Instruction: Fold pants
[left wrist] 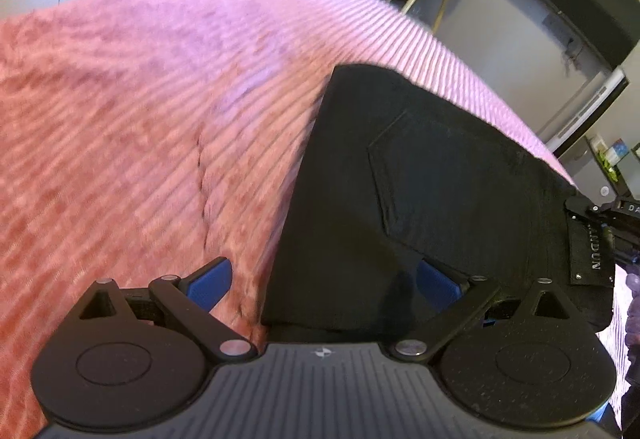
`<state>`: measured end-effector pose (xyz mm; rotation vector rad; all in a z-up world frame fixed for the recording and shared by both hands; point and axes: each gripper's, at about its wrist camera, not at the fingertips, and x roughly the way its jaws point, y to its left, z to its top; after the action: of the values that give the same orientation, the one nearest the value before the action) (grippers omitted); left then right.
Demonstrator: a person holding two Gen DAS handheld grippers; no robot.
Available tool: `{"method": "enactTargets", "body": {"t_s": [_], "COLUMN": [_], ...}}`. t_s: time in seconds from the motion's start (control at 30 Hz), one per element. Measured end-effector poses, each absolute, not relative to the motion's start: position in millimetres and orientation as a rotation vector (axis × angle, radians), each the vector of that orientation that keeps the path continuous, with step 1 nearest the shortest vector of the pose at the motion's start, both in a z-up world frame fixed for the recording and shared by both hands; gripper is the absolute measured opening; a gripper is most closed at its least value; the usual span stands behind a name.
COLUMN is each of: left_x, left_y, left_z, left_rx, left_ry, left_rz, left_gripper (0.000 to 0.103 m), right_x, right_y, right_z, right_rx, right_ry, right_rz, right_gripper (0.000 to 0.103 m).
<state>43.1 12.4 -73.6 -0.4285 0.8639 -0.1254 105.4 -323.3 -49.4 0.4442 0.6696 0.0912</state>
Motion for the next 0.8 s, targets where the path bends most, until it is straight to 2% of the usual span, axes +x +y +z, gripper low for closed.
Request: {"method": "enactTargets", "body": {"t_s": [0.03,0.07,0.1,0.23,0.3,0.63,0.7,0.8], "left_x": [41.7,40.7,41.1,44.3,45.5,81.2,92.7,108.5], "left_y": [12.7,12.9,12.9,15.7,17.3,36.2,41.9,44.8], "left_z": [-71.6,-70.4,-70.6,-73.9,-74.5,-81.8,-90.8,-106.6], "left_rx": [-0.425,-0.423,-0.422,-0.437,-0.445,-0.615,-0.680,-0.766], "left_ry": [0.849,0.841,0.844,0.870,0.869,0.916,0.947,0.999], "left_rz": [-0.128,-0.131,-0.130,-0.119,-0.116,-0.231,-0.279,-0.358], "left_gripper": [0.099,0.099,0.099,0.099,0.099,0.099,0.099,0.099], "right_x": [107.5,113.8,117.4,92.8,76.2,42.8,48.7,51.3], "right_y": [-322.2,-324.9,-325.0,-348.6,-360.4,-405.7,-415.3,-418.7], "right_z": [-53.7,-59.7,-68.1,-68.3,-68.3,-99.4,-111.1,-125.2], "right_rx": [0.422,0.404,0.374,0.479,0.521,0.754,0.830,0.896], "right_ry": [0.685,0.722,0.773,0.734,0.725,0.792,0.829,0.855], "right_rz": [0.068,0.037,-0.010,0.012,-0.002,0.159,0.211,0.309], "right_gripper": [0.021,0.035,0.056,0.067,0.077,0.086,0.092,0.092]}}
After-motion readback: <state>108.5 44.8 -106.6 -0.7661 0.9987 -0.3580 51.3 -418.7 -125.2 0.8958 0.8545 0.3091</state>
